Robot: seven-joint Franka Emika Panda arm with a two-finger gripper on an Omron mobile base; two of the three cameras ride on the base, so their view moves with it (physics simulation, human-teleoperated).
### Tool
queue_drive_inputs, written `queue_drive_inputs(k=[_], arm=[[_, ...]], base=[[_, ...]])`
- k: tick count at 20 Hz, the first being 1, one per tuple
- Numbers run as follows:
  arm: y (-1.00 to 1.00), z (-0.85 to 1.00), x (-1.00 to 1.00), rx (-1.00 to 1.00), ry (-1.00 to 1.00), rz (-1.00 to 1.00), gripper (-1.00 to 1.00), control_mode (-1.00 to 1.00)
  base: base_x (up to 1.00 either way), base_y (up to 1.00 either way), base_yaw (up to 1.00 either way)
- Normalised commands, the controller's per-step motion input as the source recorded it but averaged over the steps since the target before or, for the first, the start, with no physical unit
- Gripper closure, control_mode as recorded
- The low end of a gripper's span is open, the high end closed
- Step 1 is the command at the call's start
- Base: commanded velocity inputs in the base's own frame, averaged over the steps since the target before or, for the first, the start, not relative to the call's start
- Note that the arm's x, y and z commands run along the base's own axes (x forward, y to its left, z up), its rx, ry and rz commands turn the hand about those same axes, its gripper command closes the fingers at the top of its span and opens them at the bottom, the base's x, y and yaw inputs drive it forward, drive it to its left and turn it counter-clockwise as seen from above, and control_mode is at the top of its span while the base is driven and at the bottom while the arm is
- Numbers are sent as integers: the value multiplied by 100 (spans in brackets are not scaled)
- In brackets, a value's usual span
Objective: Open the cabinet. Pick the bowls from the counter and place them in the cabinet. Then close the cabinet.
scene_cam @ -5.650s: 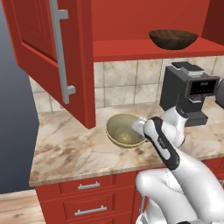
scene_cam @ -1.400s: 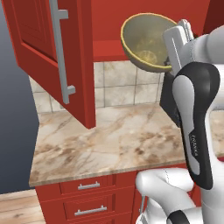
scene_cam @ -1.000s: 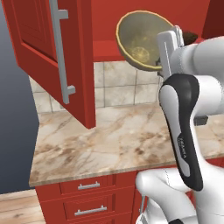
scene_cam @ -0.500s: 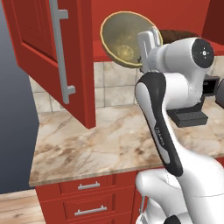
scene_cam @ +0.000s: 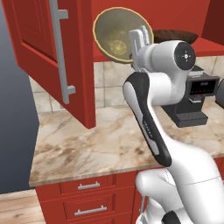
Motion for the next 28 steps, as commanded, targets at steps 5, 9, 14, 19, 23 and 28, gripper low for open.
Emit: queue_drive_inputs(k=[5,9,14,19,23,28], arm=[[0,0,32,0,-1,0,100,-100],[0,0,35,0,0,0,100,-100],[0,1,40,0,2,0,100,-100],[7,0,31,0,9,0,100,-100],[7,0,28,0,2,0,100,-100],[15,0,33,0,0,0,100,-100]], base=[[0,0,0],[0,0,0],[0,0,0],[0,0,0],[0,0,0],[0,0,0]])
